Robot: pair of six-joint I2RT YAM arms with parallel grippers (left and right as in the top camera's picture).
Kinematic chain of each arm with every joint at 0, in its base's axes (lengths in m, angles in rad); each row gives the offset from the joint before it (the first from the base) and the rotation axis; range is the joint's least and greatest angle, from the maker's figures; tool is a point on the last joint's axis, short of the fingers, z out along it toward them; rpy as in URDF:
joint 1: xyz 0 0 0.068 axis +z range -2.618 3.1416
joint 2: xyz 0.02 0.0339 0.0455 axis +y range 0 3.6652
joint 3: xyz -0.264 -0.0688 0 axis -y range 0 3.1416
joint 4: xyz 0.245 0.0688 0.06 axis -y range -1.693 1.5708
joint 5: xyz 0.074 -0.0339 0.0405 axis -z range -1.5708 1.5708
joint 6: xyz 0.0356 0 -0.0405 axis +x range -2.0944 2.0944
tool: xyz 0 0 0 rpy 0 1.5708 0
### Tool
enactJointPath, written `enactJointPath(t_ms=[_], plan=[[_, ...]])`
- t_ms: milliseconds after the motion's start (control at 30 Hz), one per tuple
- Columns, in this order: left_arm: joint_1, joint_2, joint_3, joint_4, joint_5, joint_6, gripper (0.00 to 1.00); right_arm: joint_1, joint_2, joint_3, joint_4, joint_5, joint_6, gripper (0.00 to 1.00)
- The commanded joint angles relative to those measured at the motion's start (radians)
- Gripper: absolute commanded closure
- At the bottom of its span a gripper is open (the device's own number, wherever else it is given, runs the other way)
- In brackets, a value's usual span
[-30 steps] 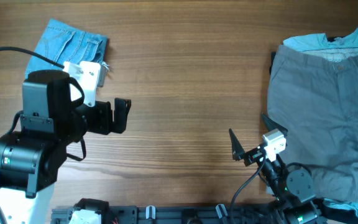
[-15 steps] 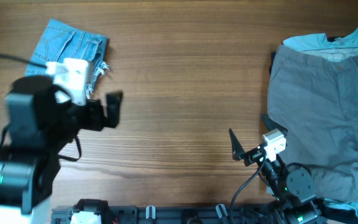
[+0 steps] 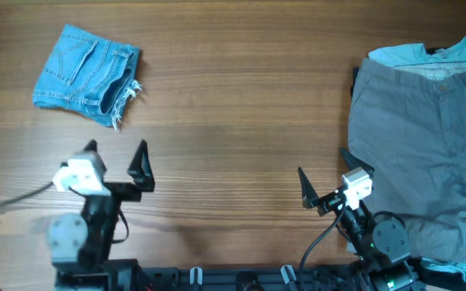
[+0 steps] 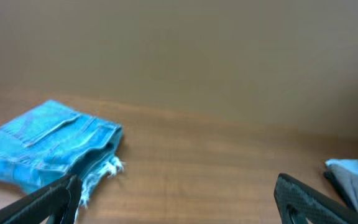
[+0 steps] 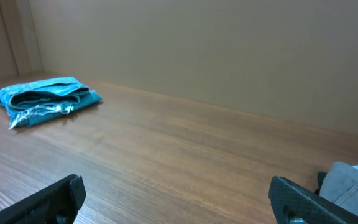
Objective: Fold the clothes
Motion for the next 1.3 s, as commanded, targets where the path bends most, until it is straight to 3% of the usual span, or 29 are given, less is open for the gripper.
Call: enactJointPath(t_ms=[0,233,433,1267], plan=[[0.006,-0.171,-0.192,0.088,-0.010,-0.032,0.00,0.005,0.000,-0.001,0.002,-0.016,-0.003,0.00],[0.006,-0.238,-0.394,0.274,-0.009,-0.032,0.00,0.005,0.000,-0.001,0.002,-0.016,-0.003,0.00],[0.006,-0.238,-0.394,0.171,-0.010,-0.021,0.00,0.005,0.000,-0.001,0.002,-0.016,-0.003,0.00],[0.006,-0.235,-0.394,0.174,-0.009,-0.022,0.00,0.005,0.000,-0.001,0.002,-0.016,-0.003,0.00]])
